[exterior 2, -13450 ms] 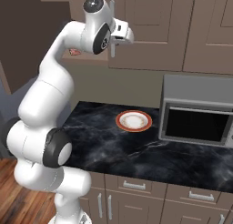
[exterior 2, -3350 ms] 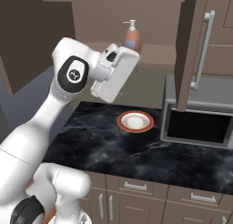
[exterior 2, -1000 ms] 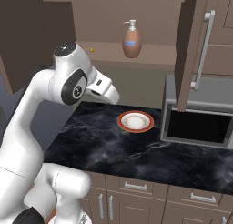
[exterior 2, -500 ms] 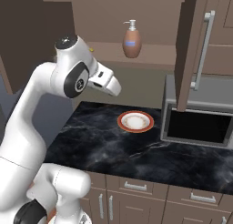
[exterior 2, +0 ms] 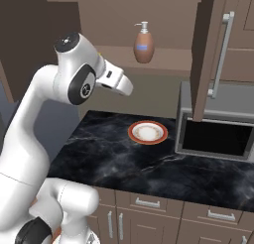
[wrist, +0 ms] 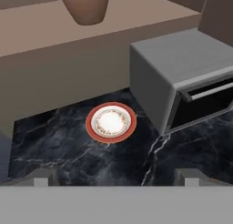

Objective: Pick the bar soap and soap dispenser from the cabinet and place them on the counter.

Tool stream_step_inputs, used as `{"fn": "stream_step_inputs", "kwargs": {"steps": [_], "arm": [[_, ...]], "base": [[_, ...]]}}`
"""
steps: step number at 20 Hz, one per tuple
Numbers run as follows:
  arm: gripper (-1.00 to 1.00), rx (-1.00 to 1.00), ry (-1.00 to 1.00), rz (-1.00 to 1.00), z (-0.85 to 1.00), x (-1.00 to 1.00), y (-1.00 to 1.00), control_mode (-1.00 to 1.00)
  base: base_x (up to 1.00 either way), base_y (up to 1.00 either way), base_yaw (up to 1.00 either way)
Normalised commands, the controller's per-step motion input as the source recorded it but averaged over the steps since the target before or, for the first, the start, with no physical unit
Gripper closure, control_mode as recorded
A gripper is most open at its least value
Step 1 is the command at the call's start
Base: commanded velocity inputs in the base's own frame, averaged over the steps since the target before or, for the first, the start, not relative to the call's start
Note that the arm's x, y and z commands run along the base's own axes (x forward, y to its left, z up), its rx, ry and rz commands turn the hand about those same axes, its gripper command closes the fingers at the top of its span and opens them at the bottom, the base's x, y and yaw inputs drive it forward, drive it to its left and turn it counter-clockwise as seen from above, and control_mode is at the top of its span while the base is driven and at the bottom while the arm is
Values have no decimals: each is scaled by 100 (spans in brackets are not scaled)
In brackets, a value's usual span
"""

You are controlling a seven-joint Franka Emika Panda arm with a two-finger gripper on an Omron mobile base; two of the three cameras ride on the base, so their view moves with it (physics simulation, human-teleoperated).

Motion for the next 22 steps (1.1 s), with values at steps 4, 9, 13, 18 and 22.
{"fn": "stream_step_inputs", "kwargs": {"steps": [4,9,13,18,22], "arm": [[-100,-6,-15,1,32,2,0,-100],[-100,-6,-2,5,32,9,0,-100],[-100,-5,0,0,39,16,0,-100],[-100,-4,0,0,34,14,0,-100],[-100,1,-6,0,0,32,-1,-100]], "base": [[0,0,0],[0,0,0],[0,0,0],[0,0,0],[0,0,0]]}}
